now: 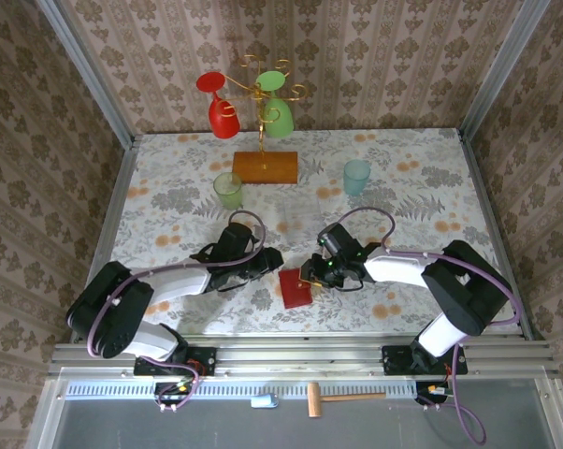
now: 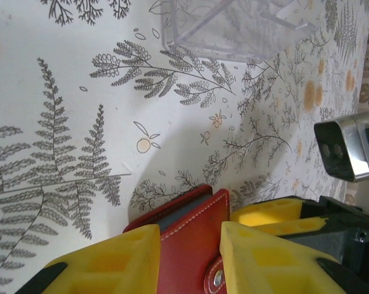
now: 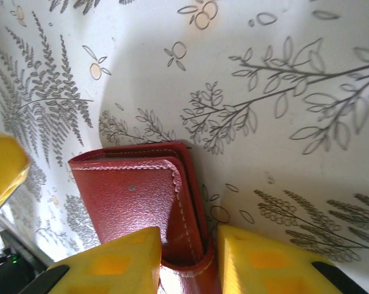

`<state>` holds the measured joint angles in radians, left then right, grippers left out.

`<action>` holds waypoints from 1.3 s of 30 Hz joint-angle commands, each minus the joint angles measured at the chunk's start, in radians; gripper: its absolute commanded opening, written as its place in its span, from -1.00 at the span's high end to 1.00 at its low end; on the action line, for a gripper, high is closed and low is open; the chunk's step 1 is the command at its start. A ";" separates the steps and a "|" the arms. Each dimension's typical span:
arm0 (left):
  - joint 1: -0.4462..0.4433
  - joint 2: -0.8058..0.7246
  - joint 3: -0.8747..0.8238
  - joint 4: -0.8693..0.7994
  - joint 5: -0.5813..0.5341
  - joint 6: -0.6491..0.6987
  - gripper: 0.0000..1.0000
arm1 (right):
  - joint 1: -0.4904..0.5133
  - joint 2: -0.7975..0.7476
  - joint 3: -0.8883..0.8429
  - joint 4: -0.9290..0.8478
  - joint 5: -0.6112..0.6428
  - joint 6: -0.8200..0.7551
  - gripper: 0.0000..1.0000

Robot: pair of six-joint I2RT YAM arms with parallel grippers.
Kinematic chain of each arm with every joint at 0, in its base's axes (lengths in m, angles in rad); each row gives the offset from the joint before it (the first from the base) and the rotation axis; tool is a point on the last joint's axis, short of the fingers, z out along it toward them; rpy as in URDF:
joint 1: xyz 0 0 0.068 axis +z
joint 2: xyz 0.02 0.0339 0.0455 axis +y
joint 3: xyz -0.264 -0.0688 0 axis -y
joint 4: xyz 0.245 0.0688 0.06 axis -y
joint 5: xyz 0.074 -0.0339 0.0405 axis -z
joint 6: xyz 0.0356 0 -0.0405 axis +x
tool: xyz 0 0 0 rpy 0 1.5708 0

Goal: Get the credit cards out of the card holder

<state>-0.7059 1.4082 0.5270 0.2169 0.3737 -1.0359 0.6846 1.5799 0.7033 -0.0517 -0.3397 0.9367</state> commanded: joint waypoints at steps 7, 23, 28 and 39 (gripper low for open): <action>-0.009 -0.066 -0.018 -0.085 -0.004 0.005 0.35 | 0.024 -0.086 0.110 -0.318 0.111 -0.239 0.34; 0.105 -0.213 -0.103 -0.174 -0.002 0.001 0.35 | 0.048 -0.064 0.305 -0.532 0.074 -1.239 0.20; 0.146 -0.280 -0.128 -0.213 0.000 0.011 0.35 | 0.056 -0.037 0.315 -0.562 0.084 -1.524 0.18; 0.178 -0.296 -0.151 -0.211 0.025 0.013 0.35 | 0.074 0.084 0.406 -0.667 0.064 -1.723 -0.22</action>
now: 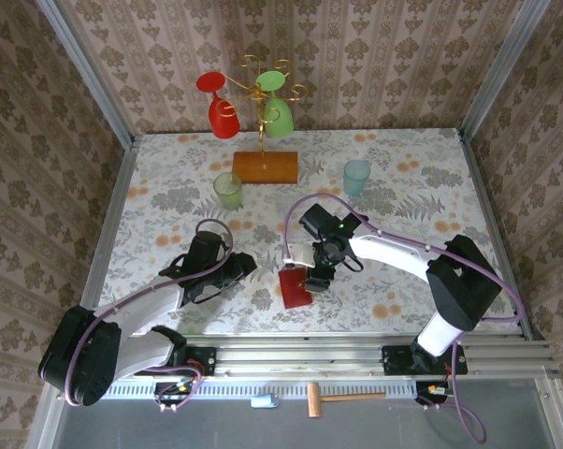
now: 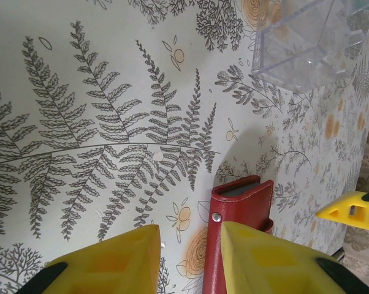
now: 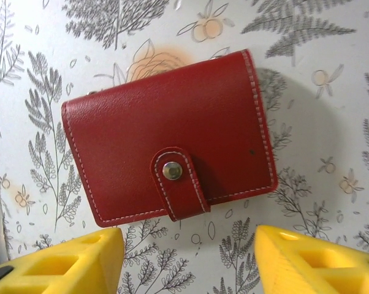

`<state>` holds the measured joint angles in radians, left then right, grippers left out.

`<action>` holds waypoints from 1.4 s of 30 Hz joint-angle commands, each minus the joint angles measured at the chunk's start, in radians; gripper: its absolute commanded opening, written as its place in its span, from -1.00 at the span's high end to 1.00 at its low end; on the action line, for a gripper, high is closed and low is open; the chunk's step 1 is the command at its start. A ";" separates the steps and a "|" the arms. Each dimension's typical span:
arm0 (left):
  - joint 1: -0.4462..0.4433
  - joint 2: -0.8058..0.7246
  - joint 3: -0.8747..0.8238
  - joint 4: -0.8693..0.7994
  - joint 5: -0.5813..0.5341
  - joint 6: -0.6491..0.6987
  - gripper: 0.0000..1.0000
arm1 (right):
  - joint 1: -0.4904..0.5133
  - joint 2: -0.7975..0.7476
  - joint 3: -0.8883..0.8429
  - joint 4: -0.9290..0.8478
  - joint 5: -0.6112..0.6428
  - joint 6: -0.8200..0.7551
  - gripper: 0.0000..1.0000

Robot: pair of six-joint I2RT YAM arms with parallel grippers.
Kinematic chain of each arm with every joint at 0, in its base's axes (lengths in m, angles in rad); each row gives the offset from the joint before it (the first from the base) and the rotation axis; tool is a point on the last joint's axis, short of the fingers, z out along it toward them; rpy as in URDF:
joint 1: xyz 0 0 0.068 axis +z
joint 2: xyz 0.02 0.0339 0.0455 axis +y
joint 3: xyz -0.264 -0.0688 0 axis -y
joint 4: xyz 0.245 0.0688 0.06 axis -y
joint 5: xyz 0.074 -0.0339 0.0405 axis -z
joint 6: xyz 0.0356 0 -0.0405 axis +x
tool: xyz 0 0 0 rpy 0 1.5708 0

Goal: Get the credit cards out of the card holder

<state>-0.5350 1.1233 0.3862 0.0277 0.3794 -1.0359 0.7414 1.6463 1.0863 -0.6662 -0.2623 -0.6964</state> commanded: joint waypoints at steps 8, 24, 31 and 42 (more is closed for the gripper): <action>0.015 -0.010 -0.032 0.004 0.019 0.000 0.35 | 0.038 0.070 0.036 -0.009 -0.002 -0.126 -0.24; 0.030 0.012 -0.024 0.020 0.030 0.003 0.36 | 0.055 0.177 0.100 -0.006 0.009 -0.151 -0.01; 0.032 0.013 -0.023 0.020 0.032 0.000 0.36 | 0.059 0.189 0.090 0.009 0.022 -0.161 0.09; 0.032 0.006 -0.020 0.011 0.037 0.000 0.37 | 0.073 0.178 0.057 0.030 0.055 -0.164 0.29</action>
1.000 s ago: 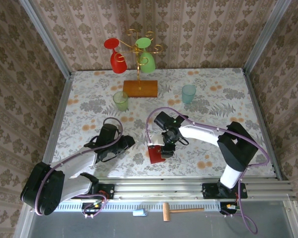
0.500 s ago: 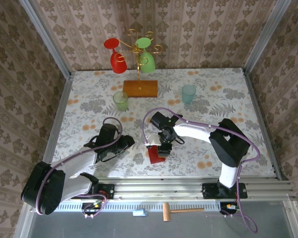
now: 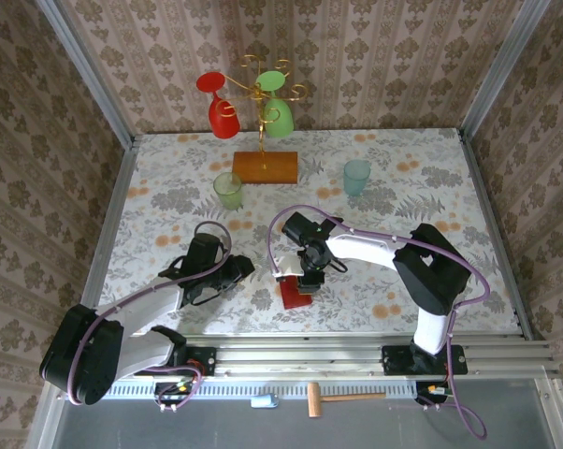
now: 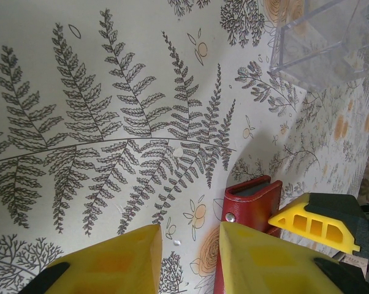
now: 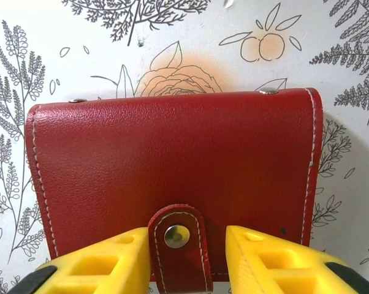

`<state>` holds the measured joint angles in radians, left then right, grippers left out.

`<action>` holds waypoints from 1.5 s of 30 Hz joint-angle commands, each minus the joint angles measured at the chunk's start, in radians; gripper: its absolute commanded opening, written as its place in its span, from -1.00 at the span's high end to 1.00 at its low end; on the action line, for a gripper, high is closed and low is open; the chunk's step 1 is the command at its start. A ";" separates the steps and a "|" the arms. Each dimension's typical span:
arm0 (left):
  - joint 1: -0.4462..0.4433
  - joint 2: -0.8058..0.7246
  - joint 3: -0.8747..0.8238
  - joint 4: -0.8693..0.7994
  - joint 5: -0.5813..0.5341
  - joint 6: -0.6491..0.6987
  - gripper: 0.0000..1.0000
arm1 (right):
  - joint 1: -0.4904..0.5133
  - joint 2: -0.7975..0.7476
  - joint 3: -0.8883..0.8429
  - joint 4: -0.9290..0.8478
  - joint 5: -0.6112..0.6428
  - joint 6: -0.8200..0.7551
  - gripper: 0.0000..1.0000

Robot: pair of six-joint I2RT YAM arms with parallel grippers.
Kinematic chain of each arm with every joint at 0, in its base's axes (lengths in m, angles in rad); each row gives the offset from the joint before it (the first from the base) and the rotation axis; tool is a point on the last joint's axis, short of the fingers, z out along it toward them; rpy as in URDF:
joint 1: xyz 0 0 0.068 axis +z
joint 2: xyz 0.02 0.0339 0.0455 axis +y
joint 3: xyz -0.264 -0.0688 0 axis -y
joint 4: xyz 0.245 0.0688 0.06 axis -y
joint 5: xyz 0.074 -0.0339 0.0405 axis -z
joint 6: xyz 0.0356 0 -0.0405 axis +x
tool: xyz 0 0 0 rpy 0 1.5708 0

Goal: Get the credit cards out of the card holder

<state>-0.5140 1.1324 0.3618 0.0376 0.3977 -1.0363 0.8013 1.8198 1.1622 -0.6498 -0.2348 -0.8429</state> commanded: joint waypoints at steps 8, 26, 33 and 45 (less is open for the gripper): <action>0.011 -0.017 0.008 -0.005 0.020 -0.005 0.39 | 0.022 -0.022 -0.047 0.051 0.038 -0.003 0.39; -0.008 -0.024 0.030 -0.009 0.026 -0.001 0.43 | 0.016 -0.102 -0.121 0.205 0.012 0.135 0.68; -0.054 0.049 0.041 0.093 0.036 -0.035 0.45 | 0.015 -0.126 -0.171 0.311 0.017 0.179 0.72; -0.161 0.214 0.065 0.278 0.032 -0.110 0.50 | 0.016 -0.158 -0.229 0.435 0.019 0.237 0.92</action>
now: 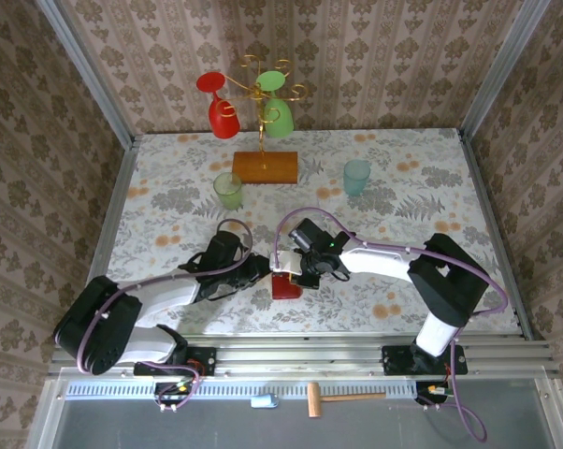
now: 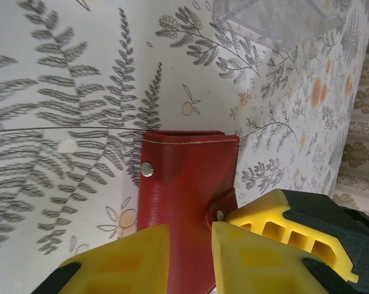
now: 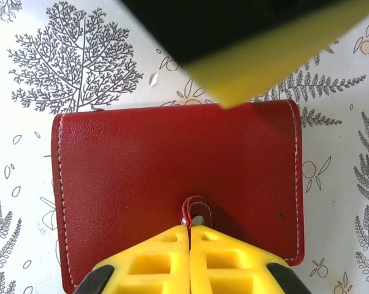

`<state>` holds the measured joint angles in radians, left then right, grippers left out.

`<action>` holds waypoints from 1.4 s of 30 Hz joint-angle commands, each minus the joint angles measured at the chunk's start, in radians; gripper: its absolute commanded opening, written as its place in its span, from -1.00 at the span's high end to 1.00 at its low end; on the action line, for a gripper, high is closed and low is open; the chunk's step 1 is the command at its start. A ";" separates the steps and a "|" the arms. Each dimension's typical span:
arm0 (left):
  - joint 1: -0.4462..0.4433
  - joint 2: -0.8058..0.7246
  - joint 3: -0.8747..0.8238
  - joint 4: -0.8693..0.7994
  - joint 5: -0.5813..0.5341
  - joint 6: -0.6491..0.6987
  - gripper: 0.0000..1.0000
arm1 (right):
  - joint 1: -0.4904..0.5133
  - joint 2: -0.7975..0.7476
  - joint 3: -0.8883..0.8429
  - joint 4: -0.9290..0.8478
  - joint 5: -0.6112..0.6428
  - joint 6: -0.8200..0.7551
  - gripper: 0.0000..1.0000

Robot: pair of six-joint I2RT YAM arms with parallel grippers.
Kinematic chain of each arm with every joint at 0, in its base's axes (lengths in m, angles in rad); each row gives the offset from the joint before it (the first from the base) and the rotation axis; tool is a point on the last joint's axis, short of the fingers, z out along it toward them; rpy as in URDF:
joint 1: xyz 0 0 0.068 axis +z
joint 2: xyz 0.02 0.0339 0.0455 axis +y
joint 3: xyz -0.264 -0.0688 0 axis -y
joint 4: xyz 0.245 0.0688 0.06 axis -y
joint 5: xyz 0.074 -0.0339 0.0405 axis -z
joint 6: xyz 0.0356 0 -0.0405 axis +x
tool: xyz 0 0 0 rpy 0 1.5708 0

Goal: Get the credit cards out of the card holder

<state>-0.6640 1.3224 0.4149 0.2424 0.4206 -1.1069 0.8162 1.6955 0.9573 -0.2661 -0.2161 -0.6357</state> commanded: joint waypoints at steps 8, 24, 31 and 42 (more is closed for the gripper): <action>-0.021 0.103 -0.013 0.186 0.033 -0.091 0.54 | 0.001 -0.046 -0.066 0.131 -0.004 0.075 1.00; -0.023 0.158 -0.061 0.244 0.026 -0.134 0.61 | 0.007 -0.105 -0.218 0.443 0.016 0.219 1.00; -0.023 0.162 -0.062 0.237 0.015 -0.140 0.62 | 0.009 -0.115 -0.270 0.567 0.029 0.300 1.00; -0.024 0.174 -0.068 0.232 0.008 -0.144 0.63 | 0.019 -0.103 -0.339 0.733 0.076 0.418 1.00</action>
<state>-0.6804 1.4776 0.3721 0.5022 0.4332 -1.2388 0.8211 1.6089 0.6250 0.3435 -0.1604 -0.2756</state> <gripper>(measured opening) 0.184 0.038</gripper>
